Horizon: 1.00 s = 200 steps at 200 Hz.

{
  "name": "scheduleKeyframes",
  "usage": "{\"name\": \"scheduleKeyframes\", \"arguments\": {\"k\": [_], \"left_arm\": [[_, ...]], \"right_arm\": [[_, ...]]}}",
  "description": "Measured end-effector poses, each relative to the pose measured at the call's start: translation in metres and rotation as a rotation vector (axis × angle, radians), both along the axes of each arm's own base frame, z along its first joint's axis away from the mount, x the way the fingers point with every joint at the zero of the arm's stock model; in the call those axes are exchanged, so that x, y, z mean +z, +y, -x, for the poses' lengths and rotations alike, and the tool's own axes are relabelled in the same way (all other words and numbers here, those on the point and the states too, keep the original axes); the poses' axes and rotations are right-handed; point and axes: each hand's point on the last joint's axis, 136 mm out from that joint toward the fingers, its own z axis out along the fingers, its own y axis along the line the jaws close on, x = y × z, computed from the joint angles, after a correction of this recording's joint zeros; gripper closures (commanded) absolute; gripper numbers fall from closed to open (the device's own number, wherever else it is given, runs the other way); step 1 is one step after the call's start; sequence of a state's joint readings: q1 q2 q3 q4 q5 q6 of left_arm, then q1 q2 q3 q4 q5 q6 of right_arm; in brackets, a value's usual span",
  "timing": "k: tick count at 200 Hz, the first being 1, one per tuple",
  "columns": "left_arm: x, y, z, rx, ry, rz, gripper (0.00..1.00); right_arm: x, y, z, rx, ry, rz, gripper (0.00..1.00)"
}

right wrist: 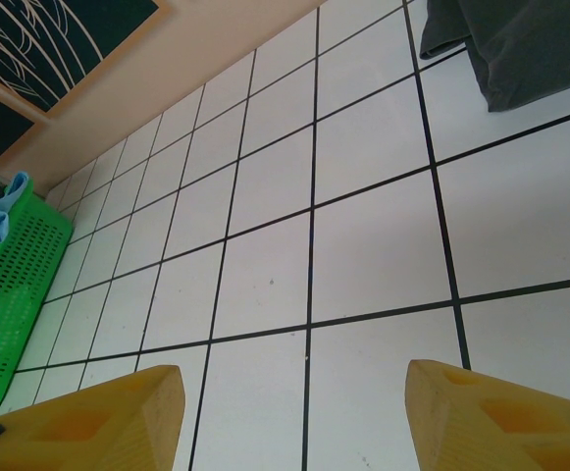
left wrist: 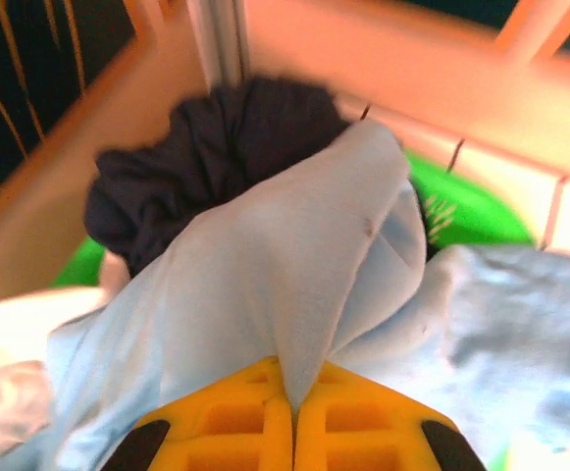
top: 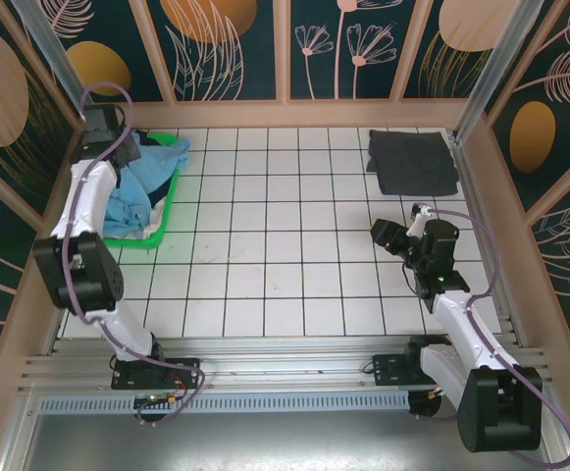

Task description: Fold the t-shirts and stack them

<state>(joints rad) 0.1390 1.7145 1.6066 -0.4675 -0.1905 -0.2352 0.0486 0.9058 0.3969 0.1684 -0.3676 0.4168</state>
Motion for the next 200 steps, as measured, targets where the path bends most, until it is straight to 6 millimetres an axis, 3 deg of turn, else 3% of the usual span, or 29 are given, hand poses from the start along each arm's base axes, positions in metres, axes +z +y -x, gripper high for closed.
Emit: {"name": "scheduleKeyframes", "arguments": {"k": [25,62,82,113,135,153,169,184,200], "left_arm": [[0.063,-0.01,0.014,-0.042,-0.138,0.007,1.0],[0.124,-0.03,0.039,-0.125,-0.282,0.032,1.0],[0.169,-0.053,0.057,-0.236,-0.414,0.058,1.0],[0.246,-0.116,0.105,-0.52,-0.683,0.095,1.0],[0.286,-0.191,0.143,-0.792,-0.82,0.139,1.0],[0.296,-0.242,0.162,-0.974,-0.867,0.208,1.0],[0.288,-0.272,0.166,-1.055,-0.862,0.258,1.0],[0.263,-0.29,0.155,-1.079,-0.811,0.313,1.0],[0.215,-0.297,0.126,-1.027,-0.715,0.367,1.0]], "right_arm": [[0.001,0.0,-0.001,0.001,-0.008,-0.001,0.39],[0.002,0.001,-0.001,0.007,-0.01,-0.004,0.39],[0.002,0.003,-0.001,0.015,-0.01,-0.008,0.38],[0.005,0.006,0.0,0.033,-0.015,-0.025,0.4],[0.008,0.013,0.003,0.065,-0.013,-0.057,0.4],[0.015,0.017,0.006,0.087,-0.027,-0.08,0.4],[0.025,0.022,0.01,0.105,-0.052,-0.103,0.41],[0.034,0.029,0.014,0.129,-0.075,-0.117,0.41],[0.036,0.039,0.019,0.161,-0.078,-0.125,0.41]]}}
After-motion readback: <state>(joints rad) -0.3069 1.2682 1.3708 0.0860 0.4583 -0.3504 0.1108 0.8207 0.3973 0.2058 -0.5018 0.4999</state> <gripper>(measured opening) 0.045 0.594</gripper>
